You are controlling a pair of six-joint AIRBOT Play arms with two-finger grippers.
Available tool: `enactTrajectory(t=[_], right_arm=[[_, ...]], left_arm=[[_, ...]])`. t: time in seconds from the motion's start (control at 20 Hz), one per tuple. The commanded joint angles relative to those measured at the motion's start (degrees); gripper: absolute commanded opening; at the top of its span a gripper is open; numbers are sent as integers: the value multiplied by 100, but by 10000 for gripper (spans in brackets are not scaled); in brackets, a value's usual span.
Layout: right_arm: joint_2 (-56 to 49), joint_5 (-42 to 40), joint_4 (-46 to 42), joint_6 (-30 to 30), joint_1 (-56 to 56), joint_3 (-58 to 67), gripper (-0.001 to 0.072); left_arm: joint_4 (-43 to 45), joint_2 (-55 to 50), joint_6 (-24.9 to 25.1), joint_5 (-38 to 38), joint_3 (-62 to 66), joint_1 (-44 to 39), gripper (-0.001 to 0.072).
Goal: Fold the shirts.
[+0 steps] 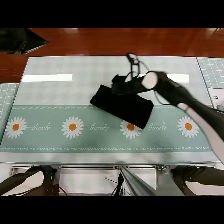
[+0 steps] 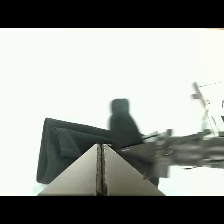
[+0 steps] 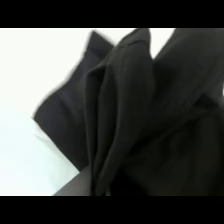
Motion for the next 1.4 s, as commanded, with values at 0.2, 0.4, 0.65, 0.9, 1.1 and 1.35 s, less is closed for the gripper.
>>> enactTrajectory(t=[0.2,0.4,0.65,0.9,1.1,1.35], right_arm=[[-415,-734,1003,-223,313,9,432],[470,2133,-1611,-229,-619,7,432],[1513,4116,-3493,-343,-2638,-557,467],[2175,2238,638,-1001,-4098,-2896,586],[2044,380,2413,-1480,-3324,-4041,586],[1373,-1333,3709,-1478,-1727,-4124,555]], left_arm=[[120,105,90,-203,-13,-24,25],[634,101,87,-203,-13,63,25],[710,103,83,-210,-13,129,25],[708,103,83,-243,-13,129,26],[710,103,83,-271,-13,129,25],[706,103,83,-271,-13,127,25]])
